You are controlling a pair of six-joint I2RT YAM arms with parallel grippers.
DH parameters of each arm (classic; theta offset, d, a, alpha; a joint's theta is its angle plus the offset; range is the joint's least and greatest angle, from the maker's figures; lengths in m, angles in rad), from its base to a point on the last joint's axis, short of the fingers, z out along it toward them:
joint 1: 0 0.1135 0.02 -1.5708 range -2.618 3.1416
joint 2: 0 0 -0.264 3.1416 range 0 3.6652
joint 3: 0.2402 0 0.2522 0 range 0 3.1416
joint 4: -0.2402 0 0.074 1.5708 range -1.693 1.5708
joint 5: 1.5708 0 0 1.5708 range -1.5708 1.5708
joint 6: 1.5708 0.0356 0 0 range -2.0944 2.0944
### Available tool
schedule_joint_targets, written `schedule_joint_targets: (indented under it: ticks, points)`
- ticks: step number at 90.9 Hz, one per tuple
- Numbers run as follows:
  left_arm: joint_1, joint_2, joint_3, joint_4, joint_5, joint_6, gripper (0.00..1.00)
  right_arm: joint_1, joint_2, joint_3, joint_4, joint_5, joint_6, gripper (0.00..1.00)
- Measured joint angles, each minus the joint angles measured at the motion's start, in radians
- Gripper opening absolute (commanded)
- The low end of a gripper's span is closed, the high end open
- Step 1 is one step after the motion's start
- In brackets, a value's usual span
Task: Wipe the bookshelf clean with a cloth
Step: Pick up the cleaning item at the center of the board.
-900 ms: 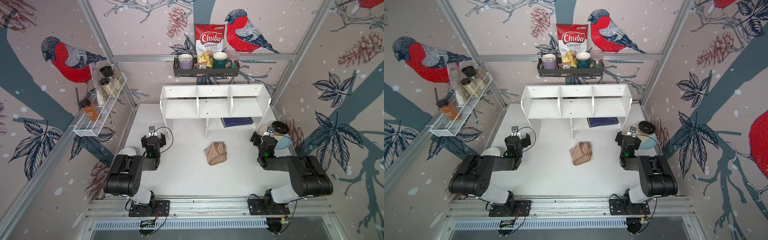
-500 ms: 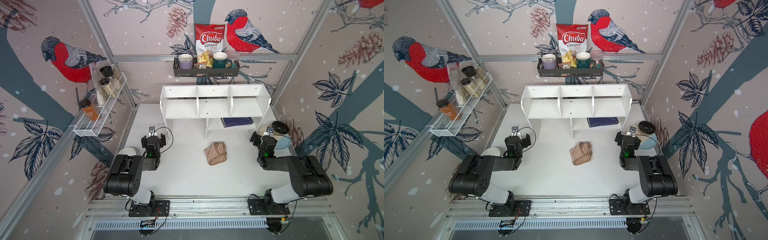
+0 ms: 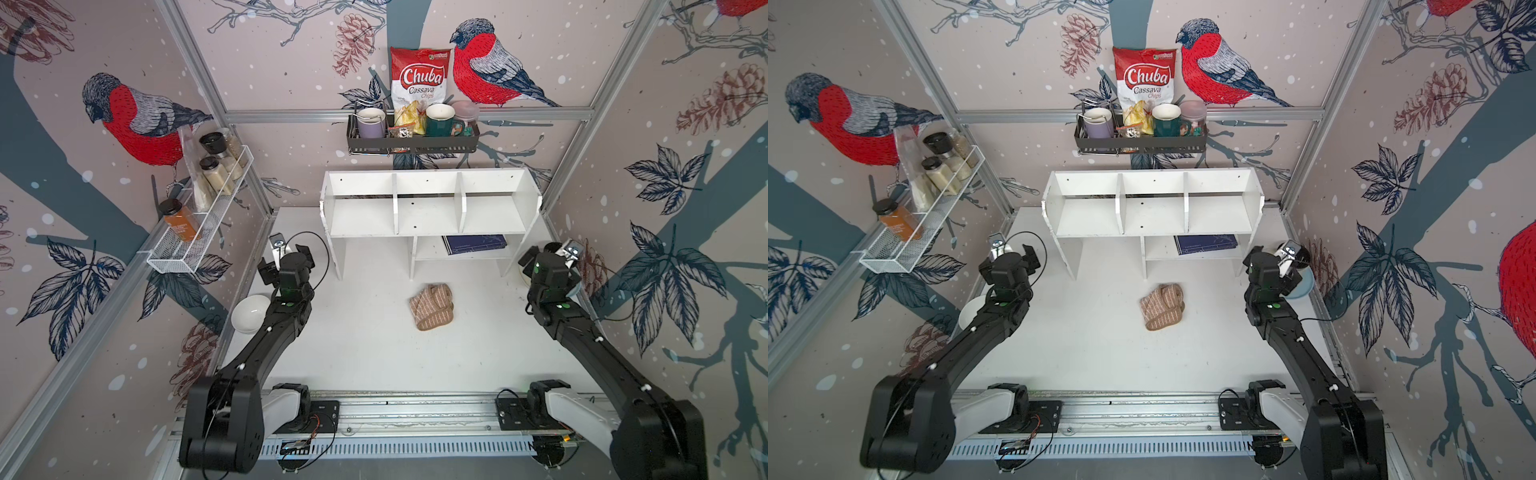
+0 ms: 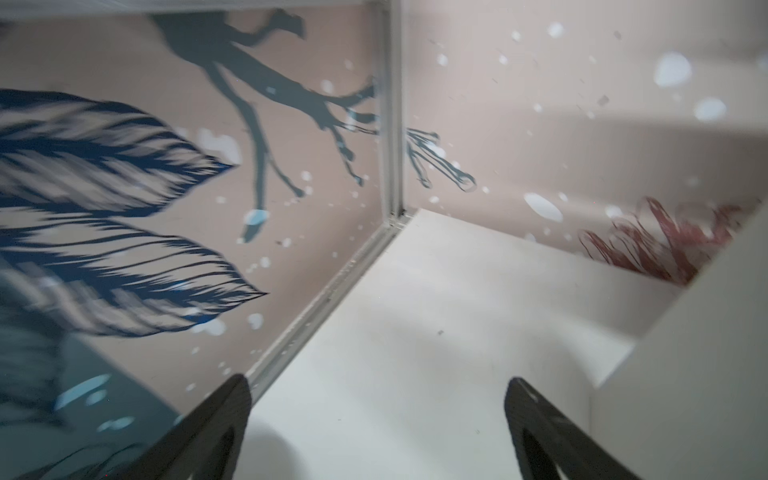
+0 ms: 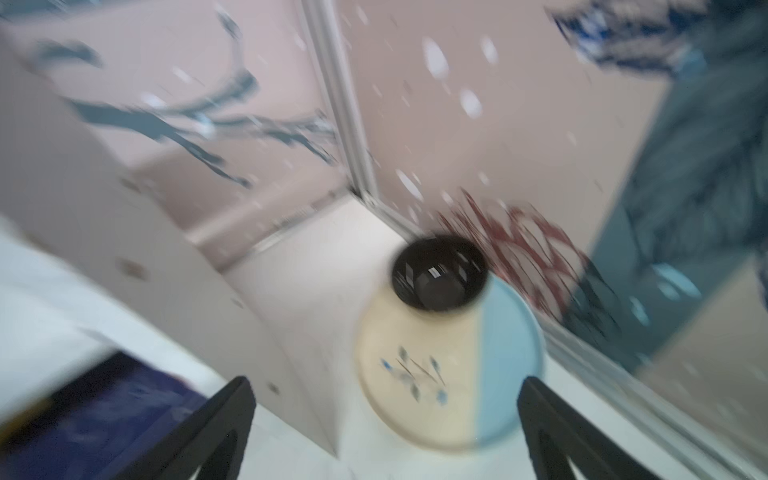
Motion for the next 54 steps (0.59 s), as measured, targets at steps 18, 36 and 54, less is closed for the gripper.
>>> schedule_joint_targets:
  ticks: [18, 36, 54]
  points:
    - [-0.006, -0.144, 0.089, -0.357, -0.014, -0.145, 0.9, 0.326, -0.064, 0.059, -0.331, -0.085, 0.199, 0.95]
    - [-0.075, -0.14, 0.171, -0.549, 0.142, -0.228, 0.88, 0.791, 0.251, 0.202, -0.379, -0.093, 0.28, 0.91]
    - [-0.153, -0.118, 0.251, -0.641, 0.238, -0.277, 0.88, 0.901, 0.612, 0.358, -0.297, -0.149, 0.293, 0.88]
